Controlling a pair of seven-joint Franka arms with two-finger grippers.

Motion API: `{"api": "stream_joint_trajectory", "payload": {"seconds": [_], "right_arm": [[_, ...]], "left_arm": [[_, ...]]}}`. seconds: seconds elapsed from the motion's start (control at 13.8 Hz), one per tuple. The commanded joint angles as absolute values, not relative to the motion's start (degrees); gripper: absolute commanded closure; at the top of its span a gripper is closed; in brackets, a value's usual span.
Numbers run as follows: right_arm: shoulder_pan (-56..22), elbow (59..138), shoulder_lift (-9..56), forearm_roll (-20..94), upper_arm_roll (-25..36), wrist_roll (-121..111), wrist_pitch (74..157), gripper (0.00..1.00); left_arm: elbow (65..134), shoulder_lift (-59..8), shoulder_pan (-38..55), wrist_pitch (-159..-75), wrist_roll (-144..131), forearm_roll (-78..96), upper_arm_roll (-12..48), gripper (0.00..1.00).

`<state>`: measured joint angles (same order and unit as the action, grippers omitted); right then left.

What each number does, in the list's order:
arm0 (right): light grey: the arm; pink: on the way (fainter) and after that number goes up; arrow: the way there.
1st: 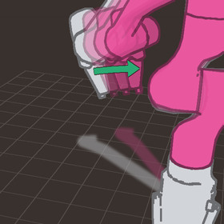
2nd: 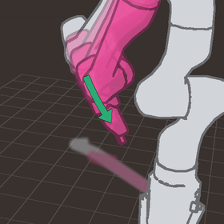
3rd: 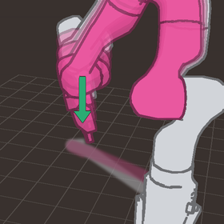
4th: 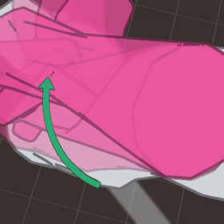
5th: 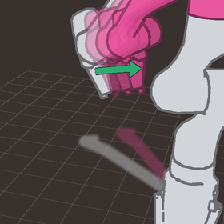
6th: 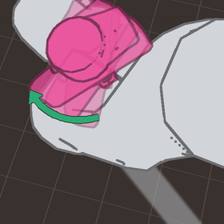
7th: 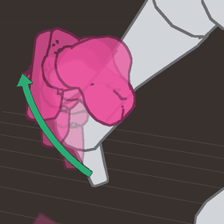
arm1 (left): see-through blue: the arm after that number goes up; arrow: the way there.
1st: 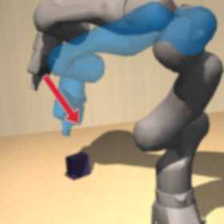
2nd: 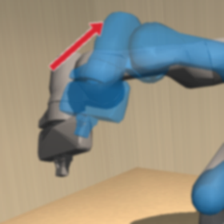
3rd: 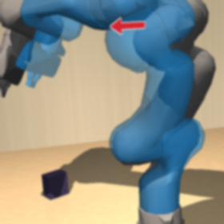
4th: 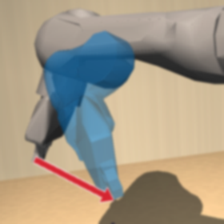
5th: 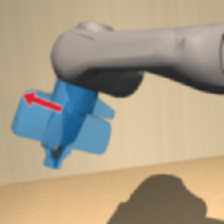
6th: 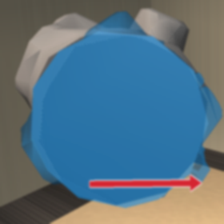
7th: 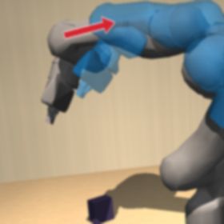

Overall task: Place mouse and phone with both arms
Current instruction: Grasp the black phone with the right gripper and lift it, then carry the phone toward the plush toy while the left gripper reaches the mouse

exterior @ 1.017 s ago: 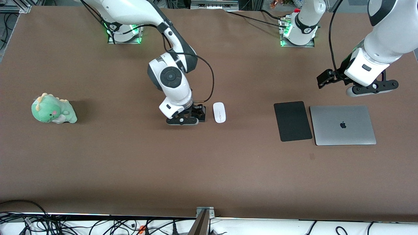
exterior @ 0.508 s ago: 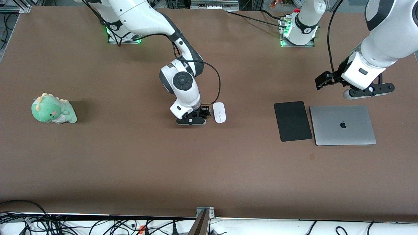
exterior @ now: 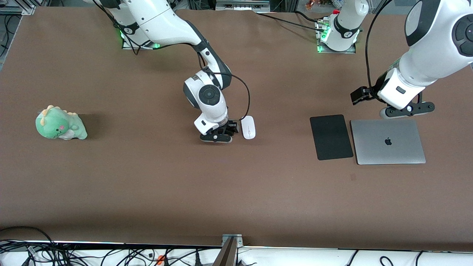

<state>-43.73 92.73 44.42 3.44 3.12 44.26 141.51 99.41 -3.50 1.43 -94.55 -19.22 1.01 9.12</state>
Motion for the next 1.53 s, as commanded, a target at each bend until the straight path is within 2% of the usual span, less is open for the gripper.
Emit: {"api": "stream_joint_trajectory", "payload": {"seconds": [0.0, 0.22, 0.29, 0.44, 0.51, 0.58, 0.73, 0.94, 1.09, 1.45], "right_arm": [[-45.2, 93.1, 45.4, 2.7, 3.9, 47.4, 143.6, 0.0], [-45.7, 93.2, 46.3, 2.4, 4.0, 47.8, 145.1, 0.01], [-45.6, 93.2, 46.3, 2.4, 4.0, 47.7, 145.1, 0.06], [-45.5, 93.1, 46.2, 2.3, 4.1, 47.2, 144.9, 0.32], [-45.4, 93.0, 46.2, 2.3, 4.1, 46.9, 144.8, 0.39], [-45.2, 92.9, 46.1, 2.3, 4.1, 46.8, 144.6, 0.39], [-44.7, 92.1, 45.6, 2.3, 4.2, 46.0, 142.0, 0.47], [-42.6, 87.6, 45.3, 2.3, 4.3, 42.3, 133.2, 0.52], [-40.6, 84.7, 44.7, 2.6, 4.3, 37.2, 127.7, 0.54], [-31.3, 84.4, 41.1, 3.3, 4.3, 18.2, 120.9, 0.54]], "left_arm": [[98.0, -5.0, 1.9, -94.1, -19.1, 1.8, 9.6, 0.0], [97.9, -6.2, 3.2, -94.1, -19.4, 1.7, 10.0, 0.0], [97.7, -6.8, 3.9, -94.1, -19.6, 1.5, 9.9, 0.0], [94.3, -9.3, 4.7, -93.8, -19.6, 1.4, 9.9, 0.0], [93.3, -9.9, 4.7, -93.7, -19.6, 1.4, 9.9, 0.0], [93.2, -10.2, 4.7, -93.7, -19.4, 1.4, 9.9, 0.0], [93.2, -10.9, 5.0, -93.7, -19.5, 1.6, 10.3, 0.0], [93.1, -14.1, 7.0, -95.0, -19.7, 1.7, 10.5, 0.0], [93.1, -17.1, 7.8, -99.5, -19.7, 2.3, 10.5, 0.0], [93.3, -23.7, 13.6, -108.6, -23.7, 3.6, 10.5, 0.0]]}}
